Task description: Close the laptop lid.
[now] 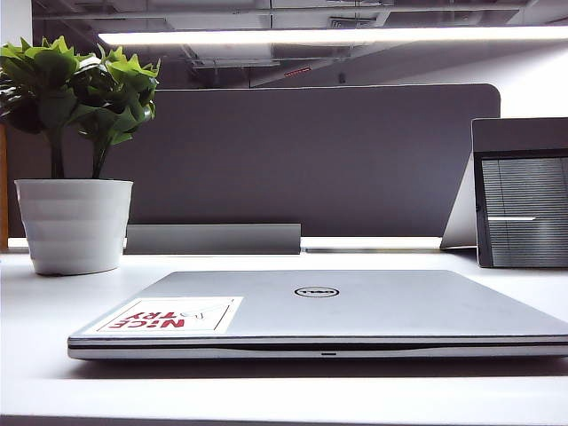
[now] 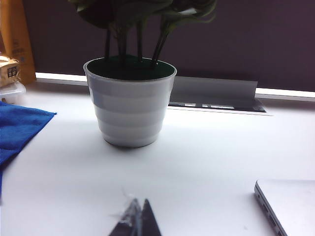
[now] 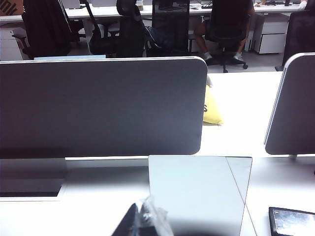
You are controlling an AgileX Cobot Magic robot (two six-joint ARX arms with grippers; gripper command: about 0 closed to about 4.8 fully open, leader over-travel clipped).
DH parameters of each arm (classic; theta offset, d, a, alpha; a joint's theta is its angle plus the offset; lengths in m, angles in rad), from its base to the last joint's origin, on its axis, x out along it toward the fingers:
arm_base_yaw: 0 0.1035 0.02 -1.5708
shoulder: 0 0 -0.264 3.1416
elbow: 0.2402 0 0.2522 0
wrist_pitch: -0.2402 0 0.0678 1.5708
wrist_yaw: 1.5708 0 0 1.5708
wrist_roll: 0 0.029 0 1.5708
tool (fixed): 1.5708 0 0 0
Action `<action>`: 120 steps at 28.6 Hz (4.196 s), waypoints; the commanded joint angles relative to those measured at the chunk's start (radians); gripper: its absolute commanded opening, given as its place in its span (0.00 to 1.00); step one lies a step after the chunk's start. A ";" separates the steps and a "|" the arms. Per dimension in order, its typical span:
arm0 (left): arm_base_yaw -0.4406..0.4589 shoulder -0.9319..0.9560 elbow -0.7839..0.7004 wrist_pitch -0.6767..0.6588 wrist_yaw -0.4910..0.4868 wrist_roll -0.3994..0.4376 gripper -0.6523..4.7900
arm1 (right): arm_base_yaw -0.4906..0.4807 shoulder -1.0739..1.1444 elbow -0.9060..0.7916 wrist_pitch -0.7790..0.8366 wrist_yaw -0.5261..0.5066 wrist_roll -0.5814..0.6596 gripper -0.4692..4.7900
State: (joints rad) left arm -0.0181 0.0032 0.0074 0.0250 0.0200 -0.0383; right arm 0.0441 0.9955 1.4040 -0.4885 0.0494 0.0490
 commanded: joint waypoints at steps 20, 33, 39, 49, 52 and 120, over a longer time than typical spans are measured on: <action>0.000 0.001 0.001 0.014 0.006 0.004 0.11 | 0.001 -0.003 0.005 0.004 0.000 0.003 0.08; 0.000 0.001 0.001 0.014 0.006 0.004 0.11 | 0.000 -0.207 -0.314 0.044 0.111 -0.002 0.08; 0.000 0.001 0.001 0.014 0.006 0.004 0.11 | 0.000 -0.397 -0.690 0.270 0.149 -0.001 0.08; 0.000 0.001 0.001 0.014 0.006 0.004 0.11 | -0.001 -0.682 -1.159 0.517 0.103 0.030 0.08; 0.000 0.001 0.001 0.014 0.006 0.004 0.11 | -0.006 -0.755 -1.229 0.517 0.044 0.031 0.08; 0.000 0.001 0.001 0.014 0.006 0.004 0.11 | -0.062 -0.993 -1.397 0.498 -0.087 0.075 0.08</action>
State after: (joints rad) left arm -0.0181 0.0029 0.0074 0.0250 0.0231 -0.0383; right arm -0.0185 0.0029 0.0086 0.0010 -0.0307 0.1196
